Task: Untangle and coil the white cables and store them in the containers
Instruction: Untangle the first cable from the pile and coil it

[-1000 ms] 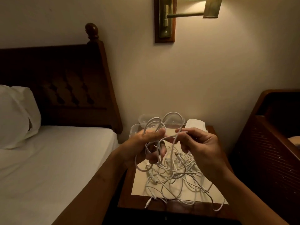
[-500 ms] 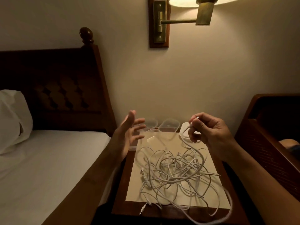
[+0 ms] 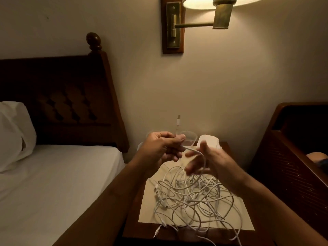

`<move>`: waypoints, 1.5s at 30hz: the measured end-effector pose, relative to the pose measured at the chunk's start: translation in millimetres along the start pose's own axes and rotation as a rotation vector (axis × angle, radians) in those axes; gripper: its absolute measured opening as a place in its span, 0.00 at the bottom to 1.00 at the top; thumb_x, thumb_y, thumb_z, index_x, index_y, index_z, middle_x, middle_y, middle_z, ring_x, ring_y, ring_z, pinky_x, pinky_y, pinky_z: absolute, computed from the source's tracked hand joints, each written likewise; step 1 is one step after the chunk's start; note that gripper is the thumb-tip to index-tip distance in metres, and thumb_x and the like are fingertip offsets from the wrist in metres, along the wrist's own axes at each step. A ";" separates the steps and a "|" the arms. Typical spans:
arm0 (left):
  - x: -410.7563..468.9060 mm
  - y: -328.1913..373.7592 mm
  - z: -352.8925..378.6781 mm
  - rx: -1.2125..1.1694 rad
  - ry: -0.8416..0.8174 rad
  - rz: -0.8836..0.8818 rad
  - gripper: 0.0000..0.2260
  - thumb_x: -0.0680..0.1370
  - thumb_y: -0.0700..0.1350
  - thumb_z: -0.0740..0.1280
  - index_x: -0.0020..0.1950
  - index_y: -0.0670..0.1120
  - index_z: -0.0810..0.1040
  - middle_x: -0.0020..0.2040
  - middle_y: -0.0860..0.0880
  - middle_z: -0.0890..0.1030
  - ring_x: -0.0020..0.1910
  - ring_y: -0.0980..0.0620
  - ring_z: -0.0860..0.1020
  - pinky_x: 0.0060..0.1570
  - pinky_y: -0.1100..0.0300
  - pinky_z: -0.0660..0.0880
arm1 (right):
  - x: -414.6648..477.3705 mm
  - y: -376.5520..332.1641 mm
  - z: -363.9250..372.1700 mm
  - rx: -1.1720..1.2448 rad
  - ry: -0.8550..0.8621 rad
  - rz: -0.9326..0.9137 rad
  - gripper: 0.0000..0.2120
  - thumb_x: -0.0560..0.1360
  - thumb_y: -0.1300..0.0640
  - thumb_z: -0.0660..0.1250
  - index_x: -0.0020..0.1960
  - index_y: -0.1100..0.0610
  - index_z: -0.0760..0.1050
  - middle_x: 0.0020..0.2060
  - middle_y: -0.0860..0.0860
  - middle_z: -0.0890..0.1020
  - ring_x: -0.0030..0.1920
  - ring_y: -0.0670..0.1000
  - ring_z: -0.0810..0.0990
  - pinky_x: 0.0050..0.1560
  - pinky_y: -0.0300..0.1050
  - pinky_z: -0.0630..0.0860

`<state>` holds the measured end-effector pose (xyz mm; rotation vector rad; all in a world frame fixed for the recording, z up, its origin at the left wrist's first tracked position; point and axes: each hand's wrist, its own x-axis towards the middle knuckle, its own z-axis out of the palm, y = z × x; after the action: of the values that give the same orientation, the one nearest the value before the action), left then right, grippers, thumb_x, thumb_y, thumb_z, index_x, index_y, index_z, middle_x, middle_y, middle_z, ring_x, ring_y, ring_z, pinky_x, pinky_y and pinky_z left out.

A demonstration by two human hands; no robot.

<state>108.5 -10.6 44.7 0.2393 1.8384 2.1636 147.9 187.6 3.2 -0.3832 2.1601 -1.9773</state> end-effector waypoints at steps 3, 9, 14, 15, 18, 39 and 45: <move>-1.5 -0.2 -7.0 0.011 0.084 -0.069 0.10 0.76 0.43 0.75 0.45 0.37 0.78 0.35 0.42 0.82 0.28 0.51 0.77 0.27 0.62 0.75 | -17.0 7.4 7.7 0.105 0.002 -0.027 0.19 0.84 0.48 0.57 0.56 0.63 0.78 0.37 0.57 0.78 0.36 0.58 0.77 0.45 0.56 0.81; -6.2 -22.6 -22.2 1.000 0.509 0.520 0.19 0.77 0.63 0.70 0.36 0.50 0.78 0.31 0.54 0.78 0.35 0.53 0.77 0.35 0.52 0.77 | -10.5 3.3 -7.1 -0.173 0.102 -0.135 0.13 0.83 0.56 0.60 0.47 0.51 0.83 0.29 0.46 0.69 0.29 0.47 0.64 0.28 0.45 0.63; -9.5 -35.2 5.2 0.575 0.178 0.591 0.12 0.83 0.54 0.63 0.52 0.46 0.78 0.43 0.48 0.80 0.44 0.48 0.80 0.45 0.50 0.79 | 3.1 -10.5 -8.8 -0.366 -0.007 -0.165 0.12 0.82 0.56 0.63 0.43 0.49 0.82 0.29 0.44 0.73 0.31 0.45 0.67 0.31 0.44 0.66; -9.1 -38.4 10.3 0.372 0.090 0.463 0.12 0.84 0.52 0.62 0.56 0.44 0.77 0.45 0.42 0.81 0.43 0.45 0.82 0.44 0.47 0.80 | 6.1 -12.2 -8.1 -0.409 0.007 -0.196 0.12 0.82 0.57 0.64 0.43 0.50 0.82 0.30 0.44 0.74 0.31 0.47 0.68 0.31 0.46 0.67; -7.3 -46.1 18.7 -0.009 -0.011 0.160 0.11 0.87 0.47 0.57 0.63 0.41 0.71 0.46 0.35 0.78 0.29 0.43 0.76 0.26 0.54 0.73 | 12.9 -12.9 -6.7 -0.543 0.117 -0.352 0.05 0.80 0.57 0.68 0.46 0.52 0.82 0.33 0.46 0.79 0.32 0.55 0.74 0.32 0.55 0.71; -5.4 -37.2 5.3 -0.496 -0.671 -0.048 0.20 0.87 0.43 0.51 0.66 0.30 0.74 0.64 0.30 0.79 0.66 0.31 0.77 0.67 0.40 0.74 | -4.0 24.2 48.3 0.210 0.269 0.002 0.11 0.82 0.67 0.59 0.46 0.64 0.79 0.34 0.58 0.78 0.26 0.51 0.73 0.27 0.46 0.75; 7.4 -50.6 -6.0 -0.397 -0.536 -0.040 0.20 0.87 0.41 0.52 0.74 0.29 0.65 0.72 0.28 0.70 0.73 0.30 0.70 0.74 0.36 0.65 | -19.6 27.4 65.9 -0.053 0.137 0.056 0.09 0.81 0.67 0.62 0.44 0.65 0.78 0.32 0.52 0.79 0.28 0.50 0.72 0.29 0.49 0.75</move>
<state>105.4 -6.6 -6.5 0.6129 1.0948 2.1108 185.2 133.5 -30.9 -0.1978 2.2830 -1.9729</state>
